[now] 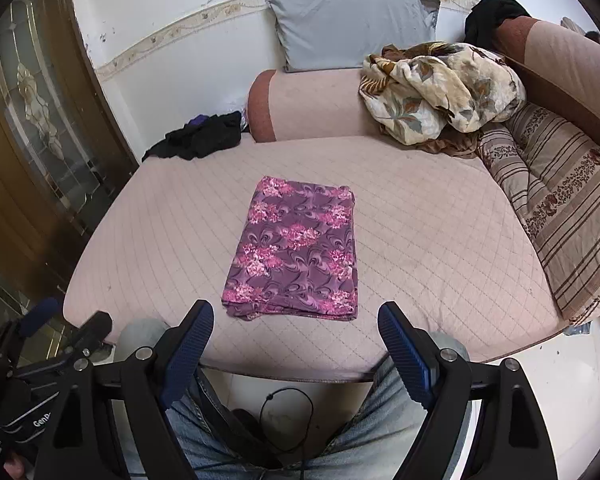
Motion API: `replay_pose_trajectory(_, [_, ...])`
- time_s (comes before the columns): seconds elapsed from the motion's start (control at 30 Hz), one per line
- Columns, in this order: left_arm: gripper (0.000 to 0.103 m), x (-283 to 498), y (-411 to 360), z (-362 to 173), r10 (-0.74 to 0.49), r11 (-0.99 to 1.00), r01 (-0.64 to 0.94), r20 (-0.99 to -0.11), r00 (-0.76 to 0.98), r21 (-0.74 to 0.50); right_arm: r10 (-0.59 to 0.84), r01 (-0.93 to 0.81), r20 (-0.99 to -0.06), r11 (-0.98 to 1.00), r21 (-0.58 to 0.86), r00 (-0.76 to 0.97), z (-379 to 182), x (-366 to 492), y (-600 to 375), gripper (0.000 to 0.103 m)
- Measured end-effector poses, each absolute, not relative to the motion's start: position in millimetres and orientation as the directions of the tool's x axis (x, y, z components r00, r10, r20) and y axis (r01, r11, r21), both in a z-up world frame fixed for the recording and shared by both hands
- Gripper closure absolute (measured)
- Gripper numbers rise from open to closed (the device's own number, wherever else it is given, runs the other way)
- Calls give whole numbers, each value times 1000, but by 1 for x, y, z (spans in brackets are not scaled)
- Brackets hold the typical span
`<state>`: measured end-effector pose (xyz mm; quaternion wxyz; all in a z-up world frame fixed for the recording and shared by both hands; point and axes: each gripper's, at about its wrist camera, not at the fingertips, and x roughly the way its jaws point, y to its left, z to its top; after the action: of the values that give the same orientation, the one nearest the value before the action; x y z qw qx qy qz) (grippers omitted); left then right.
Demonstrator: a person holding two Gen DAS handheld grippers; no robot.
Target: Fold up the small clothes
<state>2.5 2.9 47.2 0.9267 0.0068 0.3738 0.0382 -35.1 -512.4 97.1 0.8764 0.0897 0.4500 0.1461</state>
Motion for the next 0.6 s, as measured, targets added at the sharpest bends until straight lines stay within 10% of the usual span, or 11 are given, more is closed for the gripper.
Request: replay_pose_trajectory(0.6, [8,0,-1,45,50,999,-39,-696,716,31,309,-152,-775,950,271,551,94,-39,-515,15])
